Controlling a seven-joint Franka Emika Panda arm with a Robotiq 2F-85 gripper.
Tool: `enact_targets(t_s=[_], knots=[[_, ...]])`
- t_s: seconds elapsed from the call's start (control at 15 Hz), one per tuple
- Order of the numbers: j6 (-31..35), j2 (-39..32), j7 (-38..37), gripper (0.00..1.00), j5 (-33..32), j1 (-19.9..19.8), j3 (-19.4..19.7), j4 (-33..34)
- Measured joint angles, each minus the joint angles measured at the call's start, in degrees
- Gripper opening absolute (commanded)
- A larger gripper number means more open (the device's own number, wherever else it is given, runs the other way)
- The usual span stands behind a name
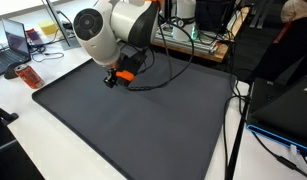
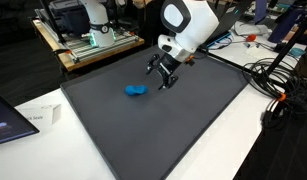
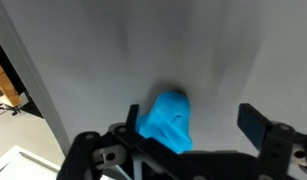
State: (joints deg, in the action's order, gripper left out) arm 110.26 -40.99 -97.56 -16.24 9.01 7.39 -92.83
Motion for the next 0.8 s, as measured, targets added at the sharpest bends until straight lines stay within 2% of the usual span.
enact_targets(t_s=[0.8], knots=[[-2.95, -5.41, -9.81, 1.0, 0.0, -0.04, 2.34, 2.28]])
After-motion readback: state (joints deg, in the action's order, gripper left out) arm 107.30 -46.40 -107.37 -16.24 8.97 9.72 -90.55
